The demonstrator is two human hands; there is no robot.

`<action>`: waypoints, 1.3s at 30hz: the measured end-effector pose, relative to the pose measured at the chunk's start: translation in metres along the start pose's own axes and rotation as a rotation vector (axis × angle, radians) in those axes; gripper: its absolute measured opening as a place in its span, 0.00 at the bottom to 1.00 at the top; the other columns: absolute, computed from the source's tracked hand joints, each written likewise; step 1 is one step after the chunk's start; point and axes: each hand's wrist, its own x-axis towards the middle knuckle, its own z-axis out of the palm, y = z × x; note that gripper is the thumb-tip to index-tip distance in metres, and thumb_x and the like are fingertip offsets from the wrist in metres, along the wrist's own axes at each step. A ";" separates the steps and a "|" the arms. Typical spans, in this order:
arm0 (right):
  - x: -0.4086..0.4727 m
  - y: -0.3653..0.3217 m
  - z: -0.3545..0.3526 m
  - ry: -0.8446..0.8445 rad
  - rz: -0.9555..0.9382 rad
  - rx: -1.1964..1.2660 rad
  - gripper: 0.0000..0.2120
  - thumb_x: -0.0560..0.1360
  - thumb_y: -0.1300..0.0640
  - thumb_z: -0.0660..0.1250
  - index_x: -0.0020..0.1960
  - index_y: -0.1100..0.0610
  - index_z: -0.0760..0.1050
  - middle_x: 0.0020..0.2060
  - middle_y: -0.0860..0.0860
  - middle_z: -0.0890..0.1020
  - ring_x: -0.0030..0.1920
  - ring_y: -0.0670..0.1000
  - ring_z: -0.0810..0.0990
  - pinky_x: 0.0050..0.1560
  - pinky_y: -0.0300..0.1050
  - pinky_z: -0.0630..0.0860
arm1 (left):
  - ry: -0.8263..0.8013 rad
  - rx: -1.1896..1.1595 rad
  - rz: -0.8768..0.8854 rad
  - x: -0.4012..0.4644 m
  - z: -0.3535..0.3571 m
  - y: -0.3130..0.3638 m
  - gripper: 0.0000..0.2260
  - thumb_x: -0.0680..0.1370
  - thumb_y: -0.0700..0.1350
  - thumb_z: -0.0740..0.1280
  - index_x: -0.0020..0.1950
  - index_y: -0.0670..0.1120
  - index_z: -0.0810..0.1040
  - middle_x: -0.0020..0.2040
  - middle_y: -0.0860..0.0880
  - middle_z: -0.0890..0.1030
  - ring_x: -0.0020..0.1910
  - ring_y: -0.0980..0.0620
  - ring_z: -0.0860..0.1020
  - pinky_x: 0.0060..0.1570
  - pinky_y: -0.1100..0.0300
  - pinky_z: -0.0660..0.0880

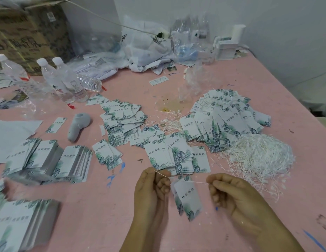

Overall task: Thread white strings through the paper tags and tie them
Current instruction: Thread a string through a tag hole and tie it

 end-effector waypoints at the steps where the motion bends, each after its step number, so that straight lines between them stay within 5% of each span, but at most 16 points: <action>1: -0.001 0.000 -0.001 -0.007 -0.003 0.013 0.09 0.67 0.65 0.66 0.43 0.63 0.84 0.33 0.59 0.80 0.29 0.50 0.77 0.28 0.39 0.75 | 0.003 0.008 -0.001 -0.001 0.001 0.002 0.09 0.84 0.39 0.55 0.46 0.42 0.71 0.33 0.41 0.81 0.26 0.52 0.75 0.23 0.64 0.70; 5: -0.004 0.000 0.006 -0.019 -0.055 -0.012 0.11 0.70 0.65 0.66 0.49 0.62 0.84 0.37 0.60 0.82 0.34 0.51 0.80 0.33 0.40 0.78 | -0.026 0.195 0.039 -0.007 0.006 0.002 0.10 0.84 0.39 0.56 0.44 0.43 0.72 0.30 0.46 0.76 0.23 0.54 0.70 0.22 0.65 0.68; 12: 0.000 0.006 0.038 0.073 -0.148 -0.043 0.06 0.77 0.69 0.64 0.51 0.66 0.79 0.40 0.63 0.85 0.34 0.52 0.83 0.33 0.39 0.79 | -0.181 0.342 0.125 -0.027 0.021 -0.005 0.03 0.74 0.41 0.72 0.42 0.48 0.83 0.31 0.44 0.78 0.27 0.52 0.73 0.27 0.63 0.71; 18: -0.002 0.008 0.050 0.160 -0.137 0.181 0.08 0.79 0.65 0.62 0.54 0.61 0.78 0.46 0.61 0.85 0.44 0.53 0.86 0.39 0.39 0.81 | -0.238 0.455 0.250 -0.041 0.026 -0.002 0.06 0.74 0.40 0.68 0.44 0.49 0.82 0.34 0.42 0.82 0.31 0.50 0.78 0.32 0.61 0.76; 22: -0.004 0.012 0.059 0.183 -0.133 0.238 0.09 0.80 0.65 0.60 0.55 0.61 0.77 0.46 0.60 0.86 0.38 0.52 0.84 0.33 0.41 0.79 | -0.258 0.566 0.292 -0.050 0.030 -0.006 0.07 0.73 0.39 0.68 0.46 0.50 0.84 0.36 0.44 0.84 0.33 0.52 0.80 0.37 0.62 0.77; 28: -0.006 0.018 0.068 0.226 -0.182 0.240 0.10 0.79 0.65 0.61 0.57 0.62 0.77 0.49 0.60 0.85 0.49 0.56 0.85 0.56 0.54 0.78 | -0.221 0.706 0.305 -0.052 0.034 -0.013 0.13 0.73 0.35 0.73 0.42 0.54 0.86 0.40 0.48 0.86 0.39 0.55 0.82 0.43 0.63 0.78; 39: -0.013 0.020 0.072 0.196 -0.265 0.137 0.10 0.78 0.62 0.63 0.58 0.58 0.78 0.50 0.55 0.86 0.51 0.52 0.85 0.44 0.36 0.80 | -0.055 0.449 0.188 -0.050 0.041 -0.012 0.08 0.72 0.28 0.71 0.38 0.39 0.82 0.32 0.42 0.81 0.30 0.52 0.77 0.33 0.65 0.75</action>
